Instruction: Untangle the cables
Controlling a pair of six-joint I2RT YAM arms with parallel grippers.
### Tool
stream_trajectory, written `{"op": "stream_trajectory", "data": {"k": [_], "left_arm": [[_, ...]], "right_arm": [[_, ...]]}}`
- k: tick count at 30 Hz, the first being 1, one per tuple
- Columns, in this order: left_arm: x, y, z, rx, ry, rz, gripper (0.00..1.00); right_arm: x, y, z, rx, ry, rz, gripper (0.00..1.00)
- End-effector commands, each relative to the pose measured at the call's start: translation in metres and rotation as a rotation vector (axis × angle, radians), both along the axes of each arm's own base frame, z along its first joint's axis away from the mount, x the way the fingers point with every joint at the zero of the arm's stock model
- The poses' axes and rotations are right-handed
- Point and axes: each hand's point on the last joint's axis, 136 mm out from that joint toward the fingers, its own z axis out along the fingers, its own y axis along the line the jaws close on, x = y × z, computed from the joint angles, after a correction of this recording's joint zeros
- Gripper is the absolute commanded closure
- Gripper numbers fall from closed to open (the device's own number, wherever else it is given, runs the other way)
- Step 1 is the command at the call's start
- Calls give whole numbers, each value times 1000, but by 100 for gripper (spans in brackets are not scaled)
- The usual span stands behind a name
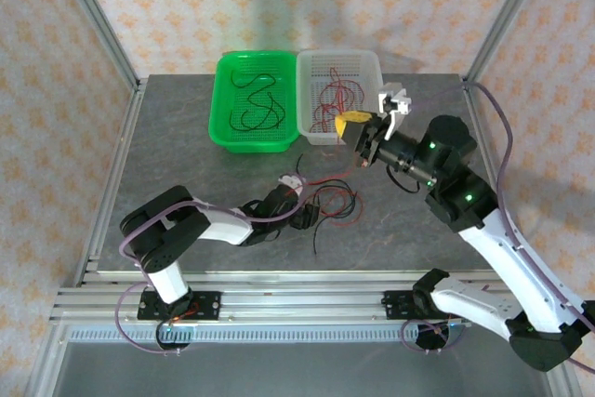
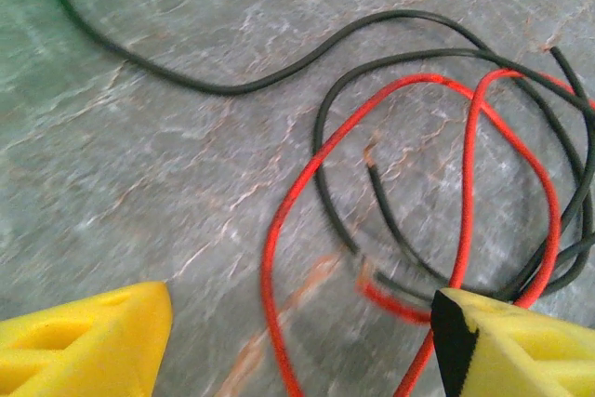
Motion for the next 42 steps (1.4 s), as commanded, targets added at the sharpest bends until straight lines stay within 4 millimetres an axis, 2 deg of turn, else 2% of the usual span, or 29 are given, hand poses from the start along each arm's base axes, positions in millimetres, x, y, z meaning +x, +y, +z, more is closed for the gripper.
{"op": "stream_trajectory", "data": {"k": [1, 4, 9, 14, 21, 26, 31, 37, 42], "left_arm": [[-6, 23, -4, 41, 12, 64, 24], [-7, 25, 12, 7, -17, 68, 22], [-6, 28, 54, -45, -94, 73, 13], [-4, 35, 101, -70, -178, 87, 1], [-9, 51, 149, -111, -256, 119, 1], [-16, 63, 165, -146, -279, 149, 1], [-20, 67, 170, -179, -269, 161, 1], [-24, 65, 171, -221, -253, 155, 1], [-27, 67, 177, -249, -258, 158, 1]], "right_arm": [[8, -7, 23, -53, -79, -59, 100], [21, -6, 39, -83, -110, -93, 100], [52, -12, 60, -102, -127, -152, 100], [106, -25, 62, -96, -87, -226, 100], [184, -50, 41, -60, 12, -282, 100], [236, -54, 10, -71, 85, -298, 100], [283, -53, -37, -101, 175, -321, 100], [326, -52, -100, -135, 284, -350, 100], [352, -46, -155, -165, 380, -346, 100]]}}
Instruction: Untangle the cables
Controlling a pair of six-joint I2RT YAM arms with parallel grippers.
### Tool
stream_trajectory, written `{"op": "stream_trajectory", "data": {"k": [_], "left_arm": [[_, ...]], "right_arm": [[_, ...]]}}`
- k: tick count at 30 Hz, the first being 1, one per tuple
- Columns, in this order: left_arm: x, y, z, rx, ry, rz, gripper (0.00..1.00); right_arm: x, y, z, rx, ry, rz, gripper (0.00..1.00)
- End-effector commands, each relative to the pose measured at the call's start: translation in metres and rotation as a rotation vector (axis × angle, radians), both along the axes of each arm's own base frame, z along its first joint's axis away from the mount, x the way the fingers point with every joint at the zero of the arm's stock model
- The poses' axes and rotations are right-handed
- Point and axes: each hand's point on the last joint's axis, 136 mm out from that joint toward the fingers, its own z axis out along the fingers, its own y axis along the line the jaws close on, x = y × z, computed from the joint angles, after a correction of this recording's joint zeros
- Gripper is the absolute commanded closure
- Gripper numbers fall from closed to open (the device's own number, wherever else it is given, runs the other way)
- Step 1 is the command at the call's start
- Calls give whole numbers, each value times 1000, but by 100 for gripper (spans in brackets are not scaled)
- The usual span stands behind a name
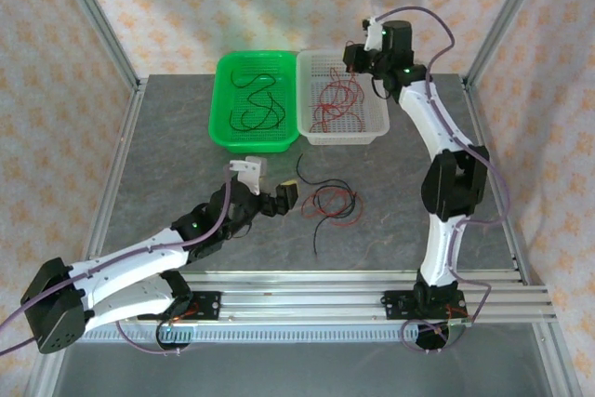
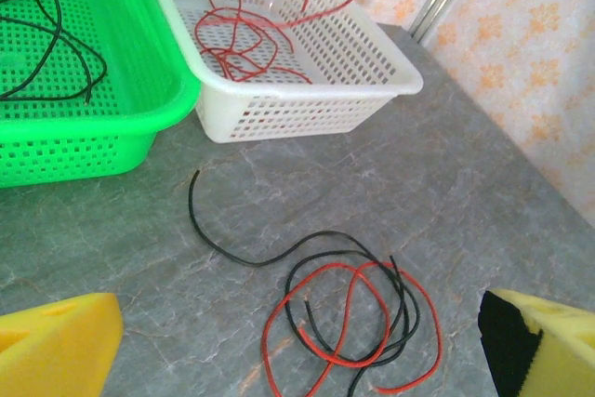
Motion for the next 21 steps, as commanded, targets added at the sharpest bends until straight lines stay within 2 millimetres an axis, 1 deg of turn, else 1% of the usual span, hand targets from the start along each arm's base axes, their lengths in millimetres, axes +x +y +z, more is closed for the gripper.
{"op": "stream_trajectory", "data": {"k": [1, 4, 7, 11, 12, 14, 15, 17, 21], "left_arm": [[-3, 5, 1, -24, 14, 10, 1], [-5, 7, 1, -28, 18, 13, 2], [-7, 8, 0, -30, 24, 14, 2], [-7, 9, -1, -37, 31, 18, 1], [-7, 9, -1, -36, 34, 19, 1], [-7, 8, 0, -36, 37, 20, 1], [-7, 8, 0, -35, 40, 19, 1], [-6, 8, 1, -35, 42, 21, 1], [-5, 9, 0, -32, 53, 36, 1]], "right_arm": [[18, -1, -10, 10, 11, -15, 100], [28, 1, -43, -5, 67, -20, 100], [34, -1, -76, -26, 129, -37, 100], [41, -12, -123, -74, 230, -108, 100], [42, -16, -136, -94, 263, -129, 96], [42, -22, -155, -133, 317, -165, 88], [42, -26, -161, -150, 336, -181, 84], [40, -31, -167, -177, 353, -207, 77], [36, -37, -159, -248, 348, -268, 65]]}}
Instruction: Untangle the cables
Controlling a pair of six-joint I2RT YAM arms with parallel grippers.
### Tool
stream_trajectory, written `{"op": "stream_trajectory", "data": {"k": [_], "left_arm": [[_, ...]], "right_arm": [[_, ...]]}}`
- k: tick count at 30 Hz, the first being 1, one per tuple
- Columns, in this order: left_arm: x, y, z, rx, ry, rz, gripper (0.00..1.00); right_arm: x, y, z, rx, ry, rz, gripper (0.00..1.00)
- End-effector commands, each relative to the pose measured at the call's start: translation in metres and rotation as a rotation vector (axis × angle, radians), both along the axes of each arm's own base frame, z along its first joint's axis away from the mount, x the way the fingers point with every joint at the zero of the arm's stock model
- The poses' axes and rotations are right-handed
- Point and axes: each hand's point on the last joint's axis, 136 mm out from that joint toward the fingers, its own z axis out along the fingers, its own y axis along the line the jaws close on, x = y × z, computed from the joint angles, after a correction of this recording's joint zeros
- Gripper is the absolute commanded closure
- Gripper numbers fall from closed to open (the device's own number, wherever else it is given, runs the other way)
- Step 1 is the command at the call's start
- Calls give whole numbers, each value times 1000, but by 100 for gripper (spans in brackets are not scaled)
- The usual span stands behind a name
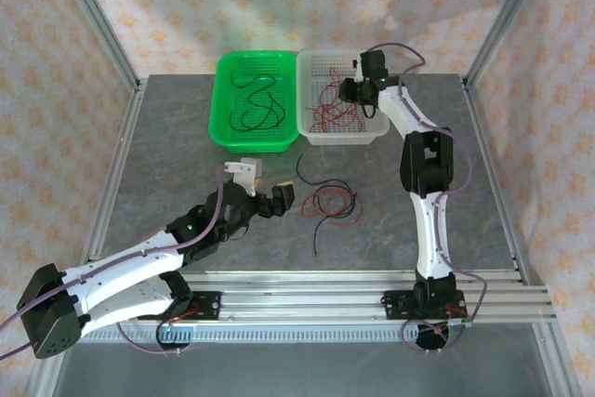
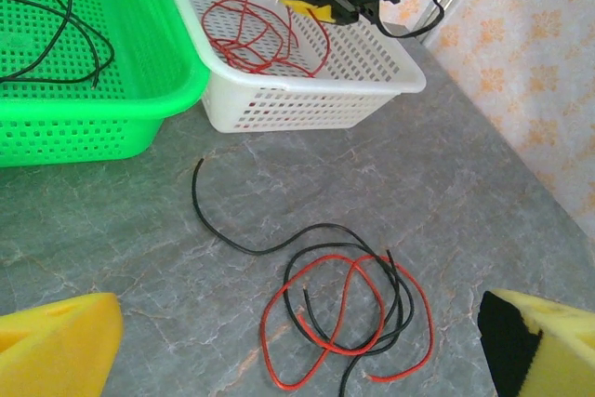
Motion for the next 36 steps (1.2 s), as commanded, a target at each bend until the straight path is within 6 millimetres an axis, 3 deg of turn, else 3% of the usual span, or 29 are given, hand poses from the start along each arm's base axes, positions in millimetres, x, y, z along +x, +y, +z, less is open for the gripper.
{"op": "stream_trajectory", "data": {"k": [1, 6, 14, 22, 28, 32, 36], "left_arm": [[2, 4, 2, -5, 24, 28, 1], [4, 4, -2, 4, 63, 52, 1], [5, 0, -9, 3, 112, 54, 2], [4, -13, -28, 45, 230, 30, 10], [-11, -25, -54, 93, 349, -31, 18], [-30, -31, -75, 184, 438, -81, 21], [-49, -42, -96, 298, 524, -144, 27]], "right_arm": [[-1, -12, 26, -108, -27, -78, 61], [-12, -21, 44, -276, -32, -152, 52], [-44, -33, 76, -533, -51, -227, 51], [-97, -30, 112, -684, -95, -264, 51], [-151, -31, 121, -582, -129, -288, 52], [-190, -32, 112, -422, -134, -264, 54], [-224, -15, 98, -240, -99, -166, 57]]}}
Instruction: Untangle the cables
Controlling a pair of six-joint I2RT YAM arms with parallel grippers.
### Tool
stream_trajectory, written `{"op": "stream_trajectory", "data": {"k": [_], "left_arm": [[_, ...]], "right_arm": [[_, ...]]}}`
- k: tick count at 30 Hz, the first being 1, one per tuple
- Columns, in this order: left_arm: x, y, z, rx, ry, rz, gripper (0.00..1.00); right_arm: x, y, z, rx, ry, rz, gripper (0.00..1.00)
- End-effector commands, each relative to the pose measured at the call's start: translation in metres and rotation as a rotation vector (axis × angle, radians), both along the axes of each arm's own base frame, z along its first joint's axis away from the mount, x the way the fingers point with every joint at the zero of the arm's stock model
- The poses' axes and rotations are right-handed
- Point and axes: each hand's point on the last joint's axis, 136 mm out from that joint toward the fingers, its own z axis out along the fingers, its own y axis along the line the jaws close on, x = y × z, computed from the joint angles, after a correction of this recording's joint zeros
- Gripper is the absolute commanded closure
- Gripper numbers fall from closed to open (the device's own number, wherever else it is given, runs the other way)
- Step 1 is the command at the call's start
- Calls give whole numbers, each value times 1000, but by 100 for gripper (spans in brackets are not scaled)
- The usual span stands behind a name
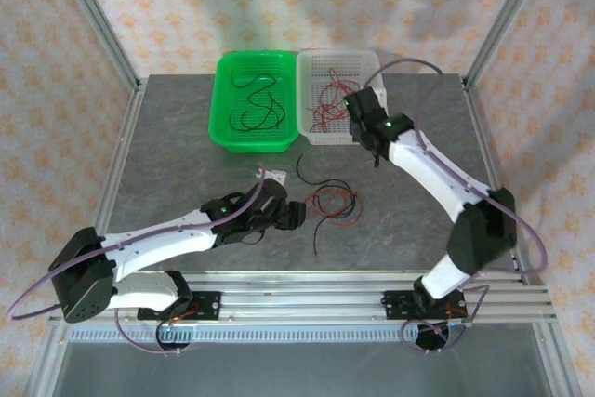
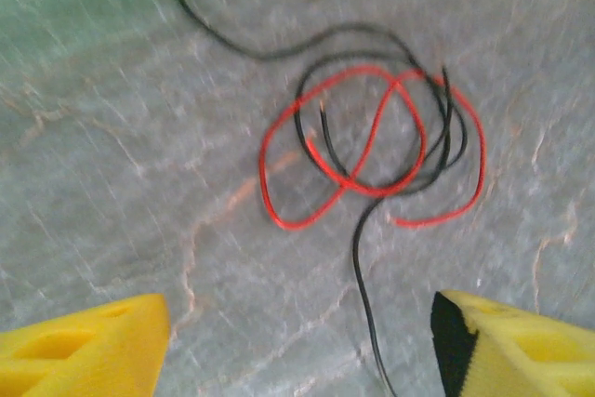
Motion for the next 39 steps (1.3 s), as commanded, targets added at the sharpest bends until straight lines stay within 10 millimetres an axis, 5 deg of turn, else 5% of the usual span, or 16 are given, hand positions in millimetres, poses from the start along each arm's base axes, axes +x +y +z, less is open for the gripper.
{"op": "stream_trajectory", "data": {"k": [1, 16, 27, 32, 36, 39], "left_arm": [[-22, -5, -17, 105, 104, -72, 29], [-38, -69, -67, 372, 198, -266, 43], [-25, -71, -101, 485, 205, -211, 59], [-21, -67, -118, 536, 211, -197, 76], [-18, -64, -117, 557, 196, -184, 100], [-17, -65, -111, 549, 182, -184, 100]], "right_arm": [[-15, 26, -1, 219, -17, 73, 58], [-77, 14, -48, 356, 40, 69, 60], [-98, 4, -57, 385, 30, 57, 61], [-104, 0, -64, 388, 38, 48, 61], [-108, 3, -66, 418, 39, 56, 62], [-111, 8, -69, 453, 49, 70, 62]]}}
